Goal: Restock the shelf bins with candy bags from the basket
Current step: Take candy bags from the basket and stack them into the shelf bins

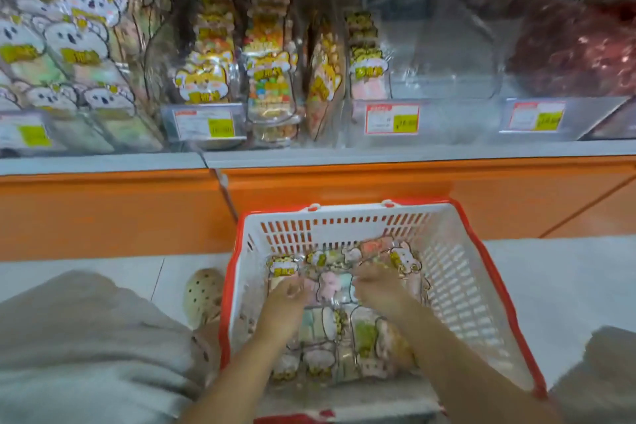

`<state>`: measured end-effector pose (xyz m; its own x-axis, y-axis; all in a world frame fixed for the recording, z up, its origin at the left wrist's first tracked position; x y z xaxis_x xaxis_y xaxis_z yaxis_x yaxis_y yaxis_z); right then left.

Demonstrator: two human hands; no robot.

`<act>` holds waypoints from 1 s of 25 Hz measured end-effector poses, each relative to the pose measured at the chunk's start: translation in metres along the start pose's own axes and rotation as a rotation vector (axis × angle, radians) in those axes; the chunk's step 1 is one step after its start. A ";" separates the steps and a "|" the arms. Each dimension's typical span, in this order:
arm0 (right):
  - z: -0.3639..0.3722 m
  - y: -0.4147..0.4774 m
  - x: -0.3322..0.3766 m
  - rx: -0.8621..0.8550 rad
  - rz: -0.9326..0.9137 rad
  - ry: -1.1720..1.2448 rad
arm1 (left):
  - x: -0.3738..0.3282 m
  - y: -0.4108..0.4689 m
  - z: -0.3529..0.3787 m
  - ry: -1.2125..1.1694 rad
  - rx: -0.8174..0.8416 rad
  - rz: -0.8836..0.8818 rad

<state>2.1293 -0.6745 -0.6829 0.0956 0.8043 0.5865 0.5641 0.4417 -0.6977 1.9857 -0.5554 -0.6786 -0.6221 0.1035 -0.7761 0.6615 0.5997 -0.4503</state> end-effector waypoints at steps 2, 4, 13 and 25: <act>0.027 0.016 -0.021 0.043 -0.017 -0.161 | 0.038 0.008 0.011 0.000 0.040 -0.130; 0.051 0.030 -0.033 0.112 -0.079 -0.359 | 0.060 0.016 0.014 -0.031 0.020 -0.206; 0.097 0.049 -0.046 -0.013 -0.397 -1.055 | 0.075 0.034 0.018 -0.138 -0.092 -0.242; 0.027 0.054 -0.003 0.193 -0.240 -0.240 | 0.043 0.018 0.032 -0.059 0.300 -0.091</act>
<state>2.1375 -0.6421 -0.7338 -0.2280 0.7293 0.6451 0.3798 0.6767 -0.6307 1.9839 -0.5661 -0.7344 -0.6648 0.0090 -0.7470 0.7038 0.3427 -0.6222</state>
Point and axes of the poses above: each hand's wrist, its own y-axis towards the middle knuckle, its own z-axis out of the palm, x = y × z, the point moved 5 cm from there along y, towards the middle knuckle, and after that the axes turned 6 degrees about z, right-handed, at the moved point
